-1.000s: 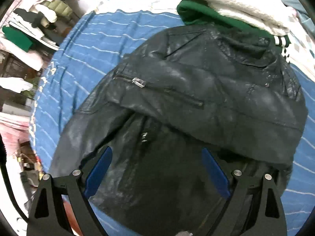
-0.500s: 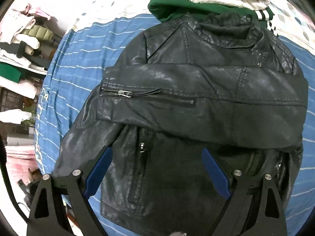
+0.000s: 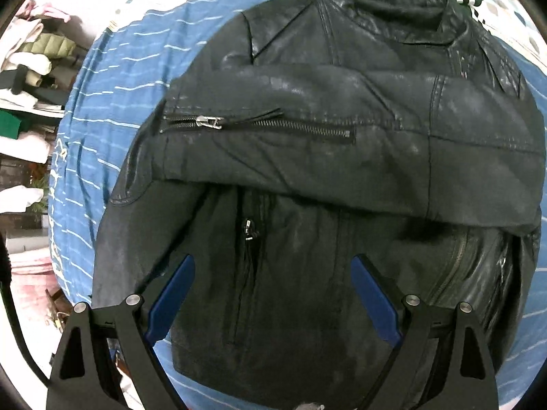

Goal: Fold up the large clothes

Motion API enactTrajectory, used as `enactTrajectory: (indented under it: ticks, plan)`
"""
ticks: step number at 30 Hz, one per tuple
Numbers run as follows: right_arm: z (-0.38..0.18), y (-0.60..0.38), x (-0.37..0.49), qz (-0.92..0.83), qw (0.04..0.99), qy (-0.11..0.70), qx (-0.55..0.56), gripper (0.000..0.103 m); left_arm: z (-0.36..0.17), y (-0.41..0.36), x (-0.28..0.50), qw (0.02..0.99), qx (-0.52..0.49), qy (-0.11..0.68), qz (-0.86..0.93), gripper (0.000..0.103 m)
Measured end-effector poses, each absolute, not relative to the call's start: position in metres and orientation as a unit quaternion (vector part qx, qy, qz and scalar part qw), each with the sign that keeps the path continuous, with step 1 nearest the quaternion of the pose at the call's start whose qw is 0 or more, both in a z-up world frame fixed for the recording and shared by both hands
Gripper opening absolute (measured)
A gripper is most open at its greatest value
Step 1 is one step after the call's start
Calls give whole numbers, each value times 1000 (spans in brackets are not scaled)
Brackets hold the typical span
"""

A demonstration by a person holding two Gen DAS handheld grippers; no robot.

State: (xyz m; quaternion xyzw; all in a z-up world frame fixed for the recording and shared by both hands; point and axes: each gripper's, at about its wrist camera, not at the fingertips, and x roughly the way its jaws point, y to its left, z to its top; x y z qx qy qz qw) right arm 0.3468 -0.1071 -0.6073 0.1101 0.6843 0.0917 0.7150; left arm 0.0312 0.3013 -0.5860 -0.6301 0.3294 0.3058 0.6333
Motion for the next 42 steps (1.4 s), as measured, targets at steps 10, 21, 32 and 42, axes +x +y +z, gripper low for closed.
enactTrajectory:
  ticks: [10, 21, 32, 42]
  plan:
    - [-617, -87, 353, 48, 718, 683, 128, 94, -571, 333, 96, 643, -523, 375, 415, 19]
    - [-609, -41, 371, -169, 763, 604, -153, 93, -466, 336, 183, 790, -253, 437, 348, 11]
    - [-607, -90, 395, -135, 785, 604, -32, 93, -372, 239, 287, 874, -85, 399, 265, 9]
    - [-578, -268, 371, -184, 776, 597, 84, 93, -347, -31, 397, 914, -27, 404, 15, 8]
